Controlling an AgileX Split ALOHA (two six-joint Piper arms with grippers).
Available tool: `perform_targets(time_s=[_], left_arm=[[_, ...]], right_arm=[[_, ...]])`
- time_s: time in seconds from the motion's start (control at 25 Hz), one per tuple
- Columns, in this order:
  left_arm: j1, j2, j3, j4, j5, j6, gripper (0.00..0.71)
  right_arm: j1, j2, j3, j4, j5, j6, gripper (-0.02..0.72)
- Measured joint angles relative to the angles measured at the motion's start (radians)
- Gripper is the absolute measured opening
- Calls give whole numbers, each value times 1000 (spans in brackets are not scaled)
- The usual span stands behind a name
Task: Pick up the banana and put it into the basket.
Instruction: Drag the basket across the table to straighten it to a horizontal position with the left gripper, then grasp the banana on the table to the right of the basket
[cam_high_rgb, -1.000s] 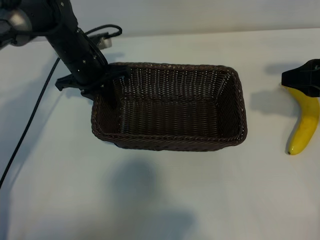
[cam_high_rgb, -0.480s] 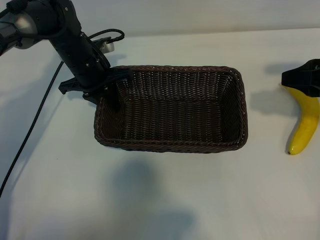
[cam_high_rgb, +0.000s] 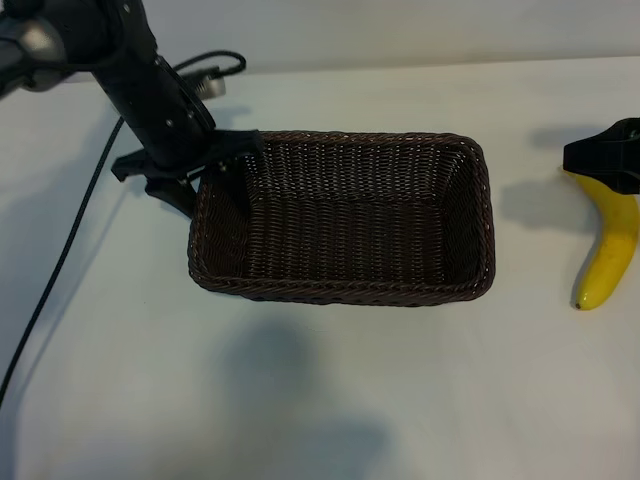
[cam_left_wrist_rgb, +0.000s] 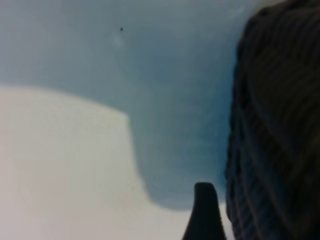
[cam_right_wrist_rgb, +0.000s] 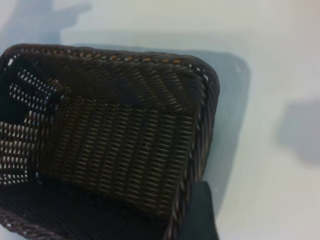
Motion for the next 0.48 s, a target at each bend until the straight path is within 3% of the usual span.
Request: perform_targets(time_s=[0.24,0.48], left_arm=[[0,-100,0,60,13,1,577],[9,-159,0,202,13,-10,577]], right_arm=[[0,0,0,0,0,0,594],[0,0,0,0,0,0,594]])
